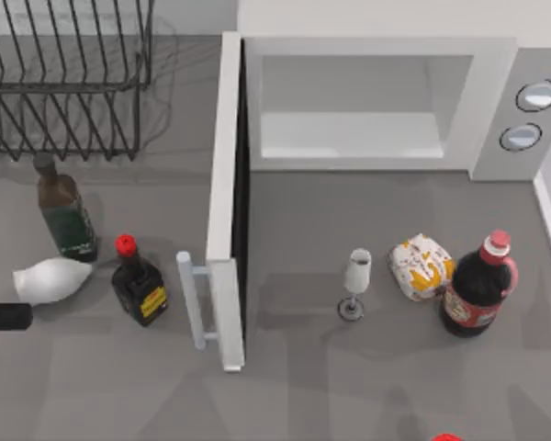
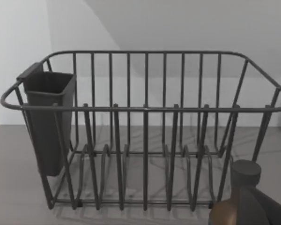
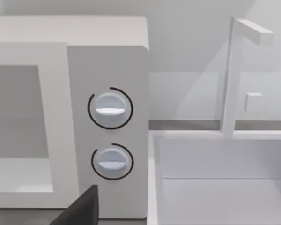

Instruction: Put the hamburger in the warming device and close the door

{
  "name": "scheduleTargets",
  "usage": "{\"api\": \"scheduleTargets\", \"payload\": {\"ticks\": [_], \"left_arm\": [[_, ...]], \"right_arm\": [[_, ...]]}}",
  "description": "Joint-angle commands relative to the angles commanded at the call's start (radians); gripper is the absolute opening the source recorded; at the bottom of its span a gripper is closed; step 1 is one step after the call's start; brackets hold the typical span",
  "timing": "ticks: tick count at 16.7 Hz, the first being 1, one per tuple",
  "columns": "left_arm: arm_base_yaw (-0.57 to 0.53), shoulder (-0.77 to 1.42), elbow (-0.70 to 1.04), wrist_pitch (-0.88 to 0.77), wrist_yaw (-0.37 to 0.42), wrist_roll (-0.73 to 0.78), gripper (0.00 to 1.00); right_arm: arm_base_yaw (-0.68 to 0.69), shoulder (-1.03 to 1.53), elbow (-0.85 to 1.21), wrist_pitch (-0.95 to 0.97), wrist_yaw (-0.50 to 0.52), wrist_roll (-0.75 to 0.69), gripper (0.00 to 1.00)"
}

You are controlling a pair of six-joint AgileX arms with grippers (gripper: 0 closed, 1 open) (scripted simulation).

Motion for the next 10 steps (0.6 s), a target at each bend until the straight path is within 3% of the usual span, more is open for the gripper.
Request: {"api": "scheduleTargets", "payload": {"ticks": [10], "left_arm": [[0.044,0.116,-0.069,0.186,0.045,0.002,0.00]], "right_arm": [[0.000,0.000,0.000,0.000,0.000,0.000,1.00]]}}
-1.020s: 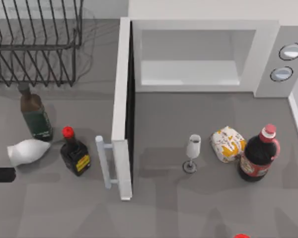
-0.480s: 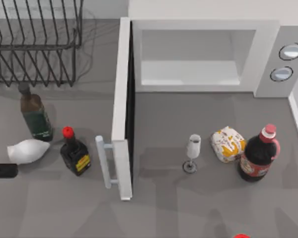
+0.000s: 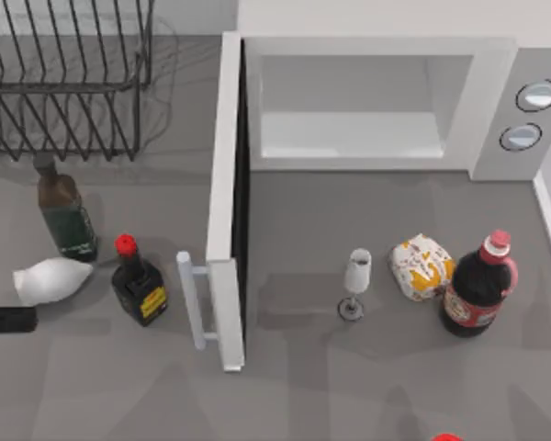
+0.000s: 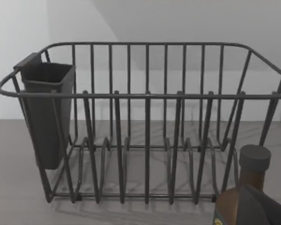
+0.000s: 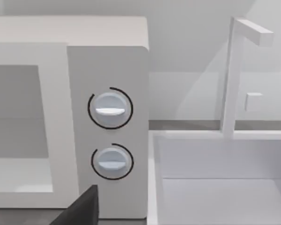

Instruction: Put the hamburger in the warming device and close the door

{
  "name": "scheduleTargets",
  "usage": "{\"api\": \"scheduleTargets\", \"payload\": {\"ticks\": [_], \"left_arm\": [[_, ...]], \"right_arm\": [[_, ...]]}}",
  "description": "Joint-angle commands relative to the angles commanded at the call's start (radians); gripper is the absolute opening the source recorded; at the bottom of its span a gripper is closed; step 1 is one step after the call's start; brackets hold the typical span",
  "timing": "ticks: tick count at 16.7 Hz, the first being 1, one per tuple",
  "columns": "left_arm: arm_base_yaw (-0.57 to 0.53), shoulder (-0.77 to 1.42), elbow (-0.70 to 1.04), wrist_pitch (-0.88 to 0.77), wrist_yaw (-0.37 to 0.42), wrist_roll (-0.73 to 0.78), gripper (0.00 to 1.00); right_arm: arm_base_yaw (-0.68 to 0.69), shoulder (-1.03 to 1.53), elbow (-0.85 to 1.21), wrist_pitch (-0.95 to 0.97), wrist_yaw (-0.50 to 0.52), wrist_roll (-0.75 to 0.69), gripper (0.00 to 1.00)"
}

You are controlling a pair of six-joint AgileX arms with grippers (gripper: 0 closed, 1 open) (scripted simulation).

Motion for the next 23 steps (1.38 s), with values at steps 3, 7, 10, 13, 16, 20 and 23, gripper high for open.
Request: {"api": "scheduleTargets", "payload": {"ticks": [3,7,10,13,16,20,23], "left_arm": [[-0.007,0.001,0.006,0.001,-0.004,0.000,0.00],[-0.042,0.109,0.064,0.040,-0.038,0.002,0.00],[-0.067,0.172,0.110,0.065,-0.063,0.003,0.00],[-0.064,0.170,0.108,0.065,-0.063,0.002,0.00],[-0.081,0.204,0.142,0.028,-0.086,-0.008,0.00],[-0.168,0.361,0.297,-0.166,-0.158,-0.086,0.00],[-0.261,0.508,0.457,-0.409,-0.204,-0.193,0.00]], "right_arm": [[0.000,0.000,0.000,0.000,0.000,0.000,1.00],[0.000,0.000,0.000,0.000,0.000,0.000,1.00],[0.000,0.000,0.000,0.000,0.000,0.000,1.00],[0.000,0.000,0.000,0.000,0.000,0.000,1.00],[0.000,0.000,0.000,0.000,0.000,0.000,1.00],[0.000,0.000,0.000,0.000,0.000,0.000,1.00],[0.000,0.000,0.000,0.000,0.000,0.000,1.00]]}}
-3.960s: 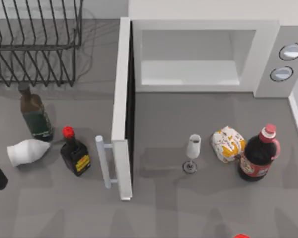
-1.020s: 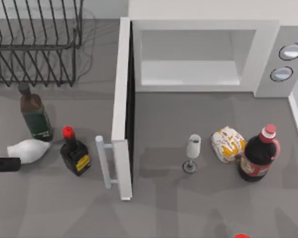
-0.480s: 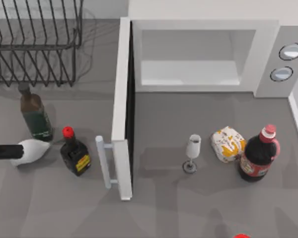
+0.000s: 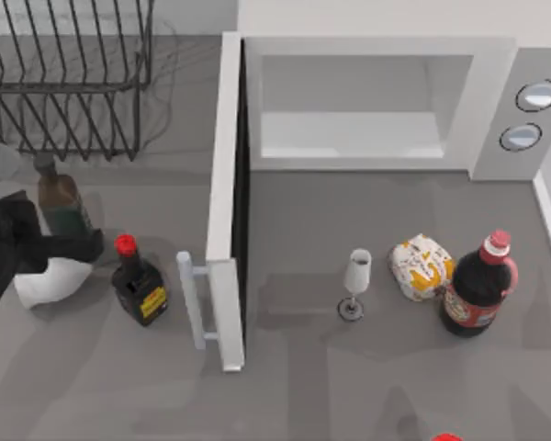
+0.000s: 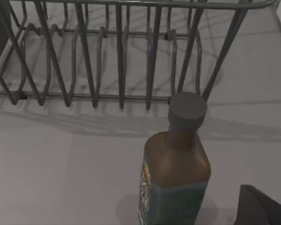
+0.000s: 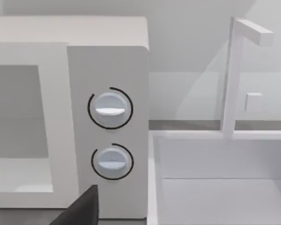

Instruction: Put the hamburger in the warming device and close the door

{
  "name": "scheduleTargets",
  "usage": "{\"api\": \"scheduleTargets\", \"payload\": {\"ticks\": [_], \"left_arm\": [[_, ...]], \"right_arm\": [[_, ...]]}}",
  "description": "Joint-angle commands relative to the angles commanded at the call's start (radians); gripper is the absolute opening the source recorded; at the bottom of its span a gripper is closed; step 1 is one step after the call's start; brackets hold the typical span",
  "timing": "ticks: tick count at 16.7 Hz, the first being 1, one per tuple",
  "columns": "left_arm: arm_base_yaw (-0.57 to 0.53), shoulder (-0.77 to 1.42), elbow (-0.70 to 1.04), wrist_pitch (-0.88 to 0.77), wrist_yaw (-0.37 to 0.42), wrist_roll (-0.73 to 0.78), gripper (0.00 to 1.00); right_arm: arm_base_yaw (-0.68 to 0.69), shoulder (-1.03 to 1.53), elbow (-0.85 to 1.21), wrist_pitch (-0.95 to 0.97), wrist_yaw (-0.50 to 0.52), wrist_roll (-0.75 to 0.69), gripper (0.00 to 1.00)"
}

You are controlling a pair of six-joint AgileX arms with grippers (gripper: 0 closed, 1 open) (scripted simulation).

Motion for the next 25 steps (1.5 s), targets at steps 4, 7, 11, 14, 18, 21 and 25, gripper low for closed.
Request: {"api": "scheduleTargets", "payload": {"ticks": [4,7,11,14,18,21,25], "left_arm": [[-0.123,0.157,0.206,-0.327,-0.040,-0.142,0.00],[-0.186,0.218,0.317,-0.482,-0.064,-0.208,0.00],[-0.216,0.237,0.373,-0.542,-0.075,-0.232,0.00],[-0.211,0.233,0.370,-0.540,-0.073,-0.231,0.00],[-0.225,0.245,0.374,-0.469,-0.099,-0.233,0.00],[-0.239,0.275,0.348,-0.325,-0.129,-0.233,0.00],[-0.259,0.336,0.208,-0.119,-0.113,-0.224,0.00]], "right_arm": [[0.000,0.000,0.000,0.000,0.000,0.000,1.00],[0.000,0.000,0.000,0.000,0.000,0.000,1.00],[0.000,0.000,0.000,0.000,0.000,0.000,1.00],[0.000,0.000,0.000,0.000,0.000,0.000,1.00],[0.000,0.000,0.000,0.000,0.000,0.000,1.00],[0.000,0.000,0.000,0.000,0.000,0.000,1.00],[0.000,0.000,0.000,0.000,0.000,0.000,1.00]]}}
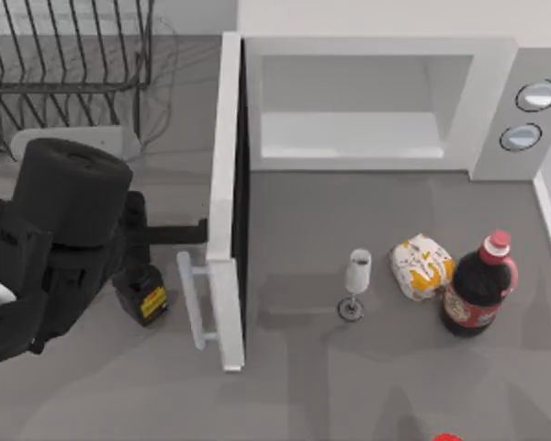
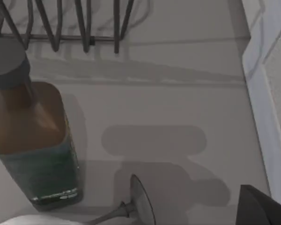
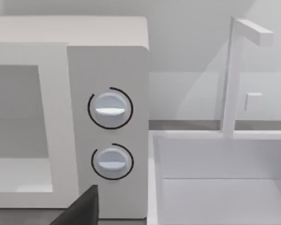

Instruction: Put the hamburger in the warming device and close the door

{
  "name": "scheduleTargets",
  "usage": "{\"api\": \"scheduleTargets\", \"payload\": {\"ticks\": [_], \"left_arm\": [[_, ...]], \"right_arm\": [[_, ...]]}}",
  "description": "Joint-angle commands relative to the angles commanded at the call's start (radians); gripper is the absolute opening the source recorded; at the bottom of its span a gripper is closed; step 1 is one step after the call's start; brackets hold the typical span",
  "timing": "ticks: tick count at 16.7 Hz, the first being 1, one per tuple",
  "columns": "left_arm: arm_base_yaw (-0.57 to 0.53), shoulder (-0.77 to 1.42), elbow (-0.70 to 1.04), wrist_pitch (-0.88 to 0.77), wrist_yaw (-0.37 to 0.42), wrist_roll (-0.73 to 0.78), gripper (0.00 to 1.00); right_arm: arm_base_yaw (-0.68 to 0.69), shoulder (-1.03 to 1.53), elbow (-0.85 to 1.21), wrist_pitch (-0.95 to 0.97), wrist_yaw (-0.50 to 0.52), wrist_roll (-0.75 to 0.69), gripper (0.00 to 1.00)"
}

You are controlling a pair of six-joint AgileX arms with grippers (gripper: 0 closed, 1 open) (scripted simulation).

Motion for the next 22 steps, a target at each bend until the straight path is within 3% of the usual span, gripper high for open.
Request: {"api": "scheduleTargets", "payload": {"ticks": [4,9,10,13,22], "left_arm": [[0.027,0.047,-0.147,0.072,0.042,0.002,0.00],[0.048,0.051,-0.170,0.064,0.042,-0.001,0.00],[0.019,0.001,-0.066,0.058,0.027,-0.005,0.00],[-0.010,0.024,-0.032,0.068,-0.001,-0.025,0.00],[-0.262,0.282,0.176,0.017,-0.176,-0.224,0.00]], "right_arm": [[0.000,0.000,0.000,0.000,0.000,0.000,1.00],[0.000,0.000,0.000,0.000,0.000,0.000,1.00],[0.000,0.000,0.000,0.000,0.000,0.000,1.00],[0.000,0.000,0.000,0.000,0.000,0.000,1.00],[0.000,0.000,0.000,0.000,0.000,0.000,1.00]]}}
